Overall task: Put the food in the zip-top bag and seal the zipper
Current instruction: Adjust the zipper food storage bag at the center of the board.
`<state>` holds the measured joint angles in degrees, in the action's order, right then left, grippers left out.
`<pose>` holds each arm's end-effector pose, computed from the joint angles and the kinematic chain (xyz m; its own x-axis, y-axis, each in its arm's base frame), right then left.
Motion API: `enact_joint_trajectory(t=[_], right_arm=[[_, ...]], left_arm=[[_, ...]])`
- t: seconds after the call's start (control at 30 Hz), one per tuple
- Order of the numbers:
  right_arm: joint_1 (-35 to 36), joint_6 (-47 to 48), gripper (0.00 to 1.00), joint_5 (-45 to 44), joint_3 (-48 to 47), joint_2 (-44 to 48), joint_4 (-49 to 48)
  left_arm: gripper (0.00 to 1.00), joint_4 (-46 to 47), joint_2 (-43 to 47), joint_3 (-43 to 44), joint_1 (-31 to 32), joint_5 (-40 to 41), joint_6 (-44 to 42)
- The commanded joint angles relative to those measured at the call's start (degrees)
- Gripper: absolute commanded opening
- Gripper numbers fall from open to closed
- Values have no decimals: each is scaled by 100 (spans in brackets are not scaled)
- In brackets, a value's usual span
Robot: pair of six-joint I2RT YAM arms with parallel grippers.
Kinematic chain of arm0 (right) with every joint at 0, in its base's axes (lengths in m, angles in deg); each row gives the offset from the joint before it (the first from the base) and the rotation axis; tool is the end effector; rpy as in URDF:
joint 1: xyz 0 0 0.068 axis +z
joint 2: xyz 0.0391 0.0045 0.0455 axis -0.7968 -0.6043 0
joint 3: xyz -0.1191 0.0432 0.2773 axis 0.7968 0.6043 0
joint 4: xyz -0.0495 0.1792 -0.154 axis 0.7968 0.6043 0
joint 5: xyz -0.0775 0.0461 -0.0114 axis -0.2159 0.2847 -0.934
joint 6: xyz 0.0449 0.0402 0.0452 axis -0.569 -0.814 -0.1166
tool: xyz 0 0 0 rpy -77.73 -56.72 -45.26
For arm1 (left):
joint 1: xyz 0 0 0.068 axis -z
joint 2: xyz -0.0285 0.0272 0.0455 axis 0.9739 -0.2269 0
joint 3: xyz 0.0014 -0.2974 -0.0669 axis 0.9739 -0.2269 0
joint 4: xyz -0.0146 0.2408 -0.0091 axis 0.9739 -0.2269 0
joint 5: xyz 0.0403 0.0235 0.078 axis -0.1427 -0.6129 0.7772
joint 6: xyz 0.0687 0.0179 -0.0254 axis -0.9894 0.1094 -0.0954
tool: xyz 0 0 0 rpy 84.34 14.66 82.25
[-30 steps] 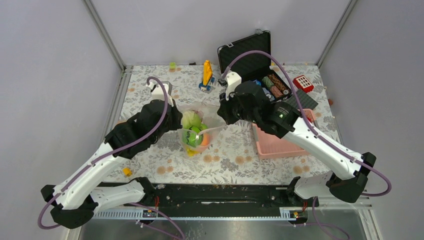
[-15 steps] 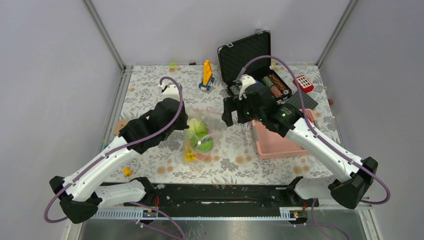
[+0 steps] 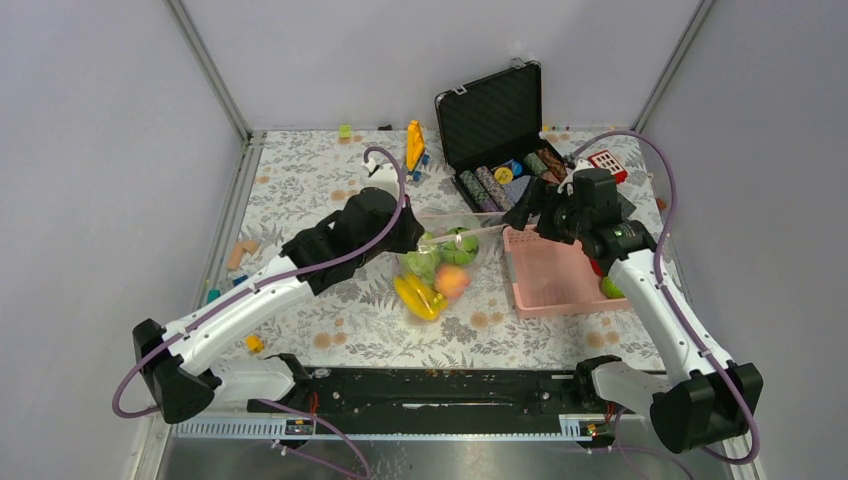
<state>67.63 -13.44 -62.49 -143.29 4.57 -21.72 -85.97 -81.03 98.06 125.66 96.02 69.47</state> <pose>0.2266 0.0696 0.3488 -0.6167 0.2892 -0.7321 -0.1134 0.8877 0.4462 0.1769 -0.1773 0.3802 -0.5921 -0.1206 -0.7968 0.3104 0.8784 -0.3635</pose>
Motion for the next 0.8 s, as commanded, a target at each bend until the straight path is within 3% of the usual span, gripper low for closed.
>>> enact_joint_trajectory(t=[0.0, 0.3, 0.57, 0.67, 0.77], right_arm=[[-1028, 439, 100, -1678, 252, 24, 439], [-1023, 844, 100, 1472, 705, 727, -714], [-1024, 178, 100, 3586, 900, 1702, -1687], [-1024, 172, 100, 3027, 764, 1854, -1380], [-1024, 300, 100, 1299, 483, 1725, -541]], left_arm=[[0, -652, 440, 14, -287, 787, -213], [0, -574, 363, 42, -333, 637, -233], [0, -391, 244, 65, -359, 391, -279], [0, -354, 238, 66, -370, 289, -308], [0, -336, 284, 42, -377, 293, -307]])
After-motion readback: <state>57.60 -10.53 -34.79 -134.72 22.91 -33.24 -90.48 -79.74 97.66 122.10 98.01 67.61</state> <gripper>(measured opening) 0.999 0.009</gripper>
